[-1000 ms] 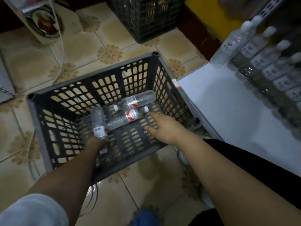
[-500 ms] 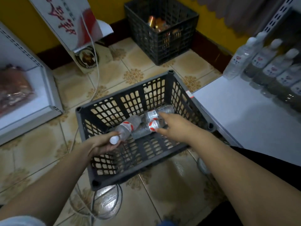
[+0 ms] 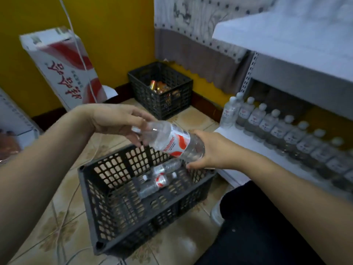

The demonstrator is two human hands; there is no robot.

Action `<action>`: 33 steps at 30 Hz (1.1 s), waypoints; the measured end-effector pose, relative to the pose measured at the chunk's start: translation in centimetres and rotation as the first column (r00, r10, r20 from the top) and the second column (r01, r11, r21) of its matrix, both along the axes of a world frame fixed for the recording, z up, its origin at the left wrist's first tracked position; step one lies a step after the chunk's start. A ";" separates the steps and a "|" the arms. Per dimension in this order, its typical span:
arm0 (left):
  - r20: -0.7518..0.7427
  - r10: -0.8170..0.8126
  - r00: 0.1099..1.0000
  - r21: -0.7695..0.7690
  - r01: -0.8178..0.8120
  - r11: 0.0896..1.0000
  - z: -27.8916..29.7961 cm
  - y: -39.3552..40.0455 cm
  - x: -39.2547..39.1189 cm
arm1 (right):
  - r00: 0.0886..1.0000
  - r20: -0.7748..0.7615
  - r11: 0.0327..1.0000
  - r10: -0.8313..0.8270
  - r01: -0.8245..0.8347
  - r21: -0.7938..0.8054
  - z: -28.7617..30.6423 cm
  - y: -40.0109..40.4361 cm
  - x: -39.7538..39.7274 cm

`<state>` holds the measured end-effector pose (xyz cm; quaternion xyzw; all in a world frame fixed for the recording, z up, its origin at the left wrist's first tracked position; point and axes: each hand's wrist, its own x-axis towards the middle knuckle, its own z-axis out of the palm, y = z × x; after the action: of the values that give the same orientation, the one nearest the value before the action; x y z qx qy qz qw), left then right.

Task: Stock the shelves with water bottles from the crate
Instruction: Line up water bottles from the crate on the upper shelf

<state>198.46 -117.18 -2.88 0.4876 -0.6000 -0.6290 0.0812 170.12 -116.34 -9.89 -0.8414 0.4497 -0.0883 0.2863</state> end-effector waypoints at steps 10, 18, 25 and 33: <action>-0.387 0.119 0.914 -0.452 -0.301 0.840 6.8 4.0 -16.5 | 0.782 0.436 0.859 -0.445 0.510 -0.039 7.4 6.1 -7.5; -0.469 -0.152 0.870 -0.581 -0.175 0.795 15.9 6.5 -26.6 | 0.757 0.364 0.686 -0.542 0.649 -0.328 16.5 14.1 -14.8; -0.425 -0.355 0.833 -0.711 -0.065 0.700 21.3 8.6 -37.6 | 0.592 0.415 0.438 -0.691 0.800 -0.411 20.3 17.5 -22.4; -0.389 -0.453 0.802 -0.734 0.026 0.678 22.1 7.3 -51.7 | 0.322 0.571 0.175 -0.755 0.939 -0.297 19.8 16.1 -32.9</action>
<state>146.80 -109.90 19.20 0.1338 -0.8039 -0.4711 0.3377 137.26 -100.22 9.93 -0.4549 0.7422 -0.4914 -0.0274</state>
